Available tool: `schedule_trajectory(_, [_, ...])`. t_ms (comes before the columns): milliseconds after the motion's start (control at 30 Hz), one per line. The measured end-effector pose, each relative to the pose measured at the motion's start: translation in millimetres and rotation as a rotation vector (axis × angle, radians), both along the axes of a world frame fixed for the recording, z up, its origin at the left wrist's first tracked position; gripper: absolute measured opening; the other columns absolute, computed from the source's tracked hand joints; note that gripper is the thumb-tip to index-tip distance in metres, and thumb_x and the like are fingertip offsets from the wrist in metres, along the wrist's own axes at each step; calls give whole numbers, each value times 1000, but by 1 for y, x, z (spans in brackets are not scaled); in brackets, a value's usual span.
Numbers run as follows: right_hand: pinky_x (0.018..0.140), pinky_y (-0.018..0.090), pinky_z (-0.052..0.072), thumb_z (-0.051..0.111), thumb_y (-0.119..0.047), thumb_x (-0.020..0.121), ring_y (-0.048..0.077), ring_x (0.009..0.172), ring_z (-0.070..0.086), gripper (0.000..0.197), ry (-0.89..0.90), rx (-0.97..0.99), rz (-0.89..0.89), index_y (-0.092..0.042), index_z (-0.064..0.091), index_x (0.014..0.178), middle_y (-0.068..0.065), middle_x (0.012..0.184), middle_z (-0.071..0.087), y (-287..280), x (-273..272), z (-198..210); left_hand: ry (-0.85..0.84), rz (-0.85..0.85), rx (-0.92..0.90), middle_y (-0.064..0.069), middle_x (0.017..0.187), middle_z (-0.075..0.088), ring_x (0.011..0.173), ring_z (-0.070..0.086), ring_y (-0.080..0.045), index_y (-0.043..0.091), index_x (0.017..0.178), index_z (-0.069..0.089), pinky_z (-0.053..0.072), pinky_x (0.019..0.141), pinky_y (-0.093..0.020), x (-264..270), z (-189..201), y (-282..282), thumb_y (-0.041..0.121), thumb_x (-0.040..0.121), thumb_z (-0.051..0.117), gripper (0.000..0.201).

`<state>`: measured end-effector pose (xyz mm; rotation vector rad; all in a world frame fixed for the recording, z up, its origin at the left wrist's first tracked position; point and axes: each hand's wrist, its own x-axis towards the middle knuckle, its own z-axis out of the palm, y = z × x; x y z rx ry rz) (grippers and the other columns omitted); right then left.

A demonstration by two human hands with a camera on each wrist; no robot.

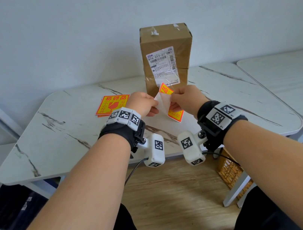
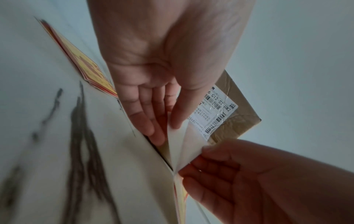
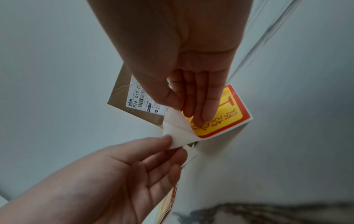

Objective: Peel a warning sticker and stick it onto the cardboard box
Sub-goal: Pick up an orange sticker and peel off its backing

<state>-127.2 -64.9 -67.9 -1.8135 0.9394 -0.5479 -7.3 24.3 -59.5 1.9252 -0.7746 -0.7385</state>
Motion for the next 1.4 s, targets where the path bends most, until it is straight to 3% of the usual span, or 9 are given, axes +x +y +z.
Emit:
schedule_trajectory(167, [80, 44, 60, 47, -3, 91, 30, 69, 65, 15, -36, 42, -80, -3, 61, 88, 11, 68, 65, -2, -2, 2, -28, 50, 42, -9, 65, 58, 56, 57, -18, 11, 71, 49, 50, 57, -24, 5, -1, 0, 1, 93, 56, 25])
schedule_trajectory(300, [79, 45, 61, 45, -4, 90, 31, 68, 66, 22, -54, 38, -140, -8, 56, 71, 10, 65, 63, -3, -4, 5, -110, 135, 107, -8, 62, 57, 53, 56, -17, 10, 66, 49, 48, 52, -24, 13, -1, -2, 1, 91, 53, 27])
schedule_trajectory(500, [79, 44, 61, 48, -11, 89, 26, 62, 65, 24, -21, -26, -228, -13, 52, 66, 11, 70, 67, -5, -8, 10, -263, 208, 223, -19, 83, 73, 87, 73, -34, 2, 80, 64, 58, 84, -43, 26, -6, 4, 6, 80, 55, 10])
schedule_trajectory(667, [80, 44, 60, 48, -17, 91, 29, 65, 66, 28, -5, -65, -318, -13, 48, 64, 14, 74, 68, -7, -13, 15, -435, 224, 386, -9, 66, 62, 54, 53, -23, 4, 64, 54, 40, 48, -25, 38, -5, 15, 6, 78, 53, 14])
schedule_trajectory(800, [80, 45, 60, 46, -17, 90, 33, 70, 69, 20, -31, -59, -375, -13, 46, 70, 14, 78, 67, -8, -17, 19, -518, 264, 415, -4, 55, 51, 46, 45, -19, 11, 55, 44, 33, 46, -22, 44, -7, 20, 6, 78, 54, 25])
schedule_trajectory(967, [84, 49, 57, 43, -20, 88, 37, 89, 70, 12, -69, -52, -429, -12, 48, 81, 15, 94, 67, -11, -20, 23, -516, 269, 412, -5, 60, 55, 62, 60, -26, 11, 61, 45, 45, 60, -28, 43, -9, 23, 8, 82, 55, 24])
schedule_trajectory(1133, [85, 55, 56, 41, -18, 88, 30, 76, 57, 23, -111, -49, -502, -19, 35, 66, 2, 71, 48, -11, -21, 28, -529, 212, 449, -9, 75, 62, 80, 67, -30, 9, 65, 48, 50, 70, -33, 40, -10, 23, 7, 86, 51, 21])
schedule_trajectory(1233, [84, 54, 56, 39, -16, 88, 27, 72, 51, 18, -152, -31, -512, -14, 40, 71, 0, 67, 44, -5, -18, 36, -590, 170, 462, -17, 110, 69, 106, 66, -35, 2, 95, 66, 52, 87, -40, 38, -6, 21, 9, 91, 50, 18])
schedule_trajectory(1400, [77, 45, 55, 38, -16, 91, 20, 62, 46, 25, -216, -49, -516, -18, 35, 66, -1, 66, 42, -5, -14, 43, -651, 134, 545, -19, 137, 54, 123, 55, -33, 1, 131, 52, 44, 105, -39, 43, -12, 19, 9, 98, 41, 36])
